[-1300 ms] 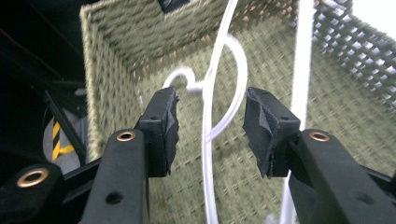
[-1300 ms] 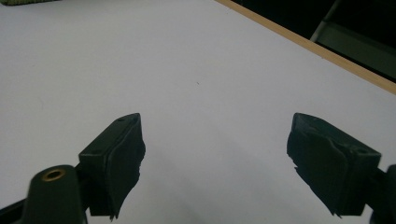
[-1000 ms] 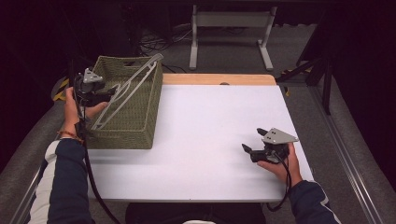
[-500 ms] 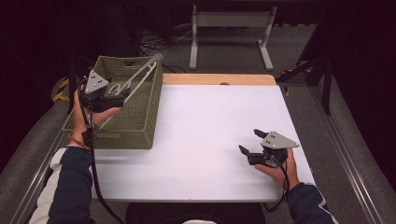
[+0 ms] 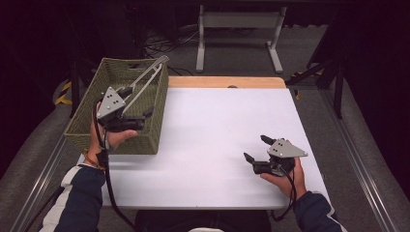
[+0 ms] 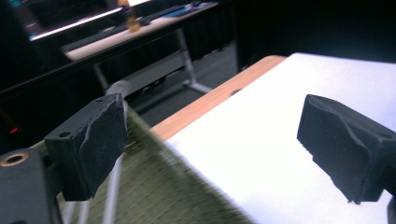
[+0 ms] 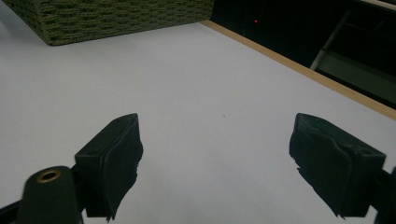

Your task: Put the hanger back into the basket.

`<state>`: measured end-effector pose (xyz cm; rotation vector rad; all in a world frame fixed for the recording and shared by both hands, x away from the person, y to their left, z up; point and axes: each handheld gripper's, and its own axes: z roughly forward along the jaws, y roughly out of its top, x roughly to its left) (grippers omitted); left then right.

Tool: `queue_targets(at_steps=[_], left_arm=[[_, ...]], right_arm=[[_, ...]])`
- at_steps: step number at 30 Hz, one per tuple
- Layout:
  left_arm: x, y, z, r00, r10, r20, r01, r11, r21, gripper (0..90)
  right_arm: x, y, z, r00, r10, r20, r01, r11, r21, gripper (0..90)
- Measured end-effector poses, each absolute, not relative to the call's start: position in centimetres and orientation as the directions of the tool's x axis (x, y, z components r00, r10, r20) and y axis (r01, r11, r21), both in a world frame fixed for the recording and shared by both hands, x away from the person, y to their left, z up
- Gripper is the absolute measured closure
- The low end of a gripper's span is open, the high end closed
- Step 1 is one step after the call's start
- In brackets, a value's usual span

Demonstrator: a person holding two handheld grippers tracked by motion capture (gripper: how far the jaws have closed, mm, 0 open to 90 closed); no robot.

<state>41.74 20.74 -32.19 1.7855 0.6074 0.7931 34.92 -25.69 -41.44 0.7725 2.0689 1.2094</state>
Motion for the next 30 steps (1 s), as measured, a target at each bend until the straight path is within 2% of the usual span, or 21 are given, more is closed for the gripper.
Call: queue_targets(at_steps=[12,30], left_arm=[[37.9,17.6,-33.6,0.720,0.637,0.275,-0.064,-0.334,0.940,6.5],[34.7,16.4,-36.3,0.756,0.589,0.284,-0.089,-0.338,0.937,5.9]], right_arm=[[34.2,-25.2,-41.5,-0.631,0.744,-0.218,0.170,0.407,0.897,15.6],[33.1,-23.6,-41.8,-0.657,0.715,-0.240,0.150,0.436,0.887,14.7]])
